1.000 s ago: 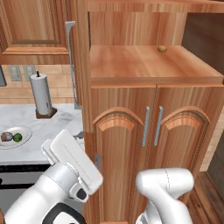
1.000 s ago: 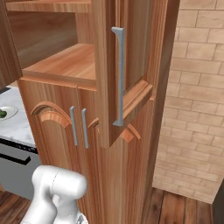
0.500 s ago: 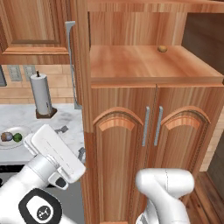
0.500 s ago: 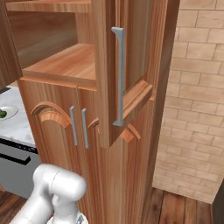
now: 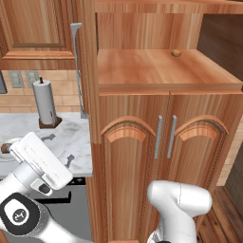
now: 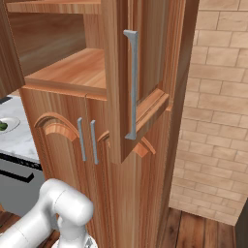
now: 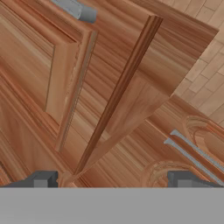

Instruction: Pick the avocado and bread from the counter and place them on the plate. Then pick the jam from the cabinet and place it next to the plate. Lastly close the cabinet door.

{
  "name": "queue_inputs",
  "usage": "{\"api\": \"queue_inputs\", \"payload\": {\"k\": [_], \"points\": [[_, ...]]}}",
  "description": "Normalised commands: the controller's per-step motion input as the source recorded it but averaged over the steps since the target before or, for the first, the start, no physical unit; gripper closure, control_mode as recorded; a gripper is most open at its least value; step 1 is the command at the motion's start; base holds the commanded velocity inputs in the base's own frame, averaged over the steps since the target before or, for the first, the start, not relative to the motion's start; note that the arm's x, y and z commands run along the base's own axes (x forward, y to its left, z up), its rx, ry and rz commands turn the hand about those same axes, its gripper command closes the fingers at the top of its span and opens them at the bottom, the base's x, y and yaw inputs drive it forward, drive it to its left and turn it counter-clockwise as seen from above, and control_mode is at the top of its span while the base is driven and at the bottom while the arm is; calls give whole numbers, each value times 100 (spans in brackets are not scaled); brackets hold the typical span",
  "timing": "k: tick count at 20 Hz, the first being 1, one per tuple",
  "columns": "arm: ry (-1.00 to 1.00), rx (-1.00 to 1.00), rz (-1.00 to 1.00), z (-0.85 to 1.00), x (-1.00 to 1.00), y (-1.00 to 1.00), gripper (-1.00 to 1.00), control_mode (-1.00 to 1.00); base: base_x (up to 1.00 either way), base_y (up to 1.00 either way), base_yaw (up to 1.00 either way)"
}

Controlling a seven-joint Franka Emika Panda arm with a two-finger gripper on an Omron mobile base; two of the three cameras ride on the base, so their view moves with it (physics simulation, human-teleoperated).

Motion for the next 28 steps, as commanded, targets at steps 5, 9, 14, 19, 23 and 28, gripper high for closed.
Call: {"api": "queue_inputs", "payload": {"k": [5,9,14,19,23,28], "points": [[0,-3,-5,-2,42,19,-100,-100,0,0,0],[0,0,-2,0,27,0,-100,-100,0,0,0],[-2,0,-2,0,18,0,-100,-100,0,0,0],[-6,0,-1,0,14,0,-100,-100,0,0,0],[-8,0,0,0,10,0,-100,-100,0,0,0],[-11,0,0,1,3,0,-100,-100,0,0,0]]}}
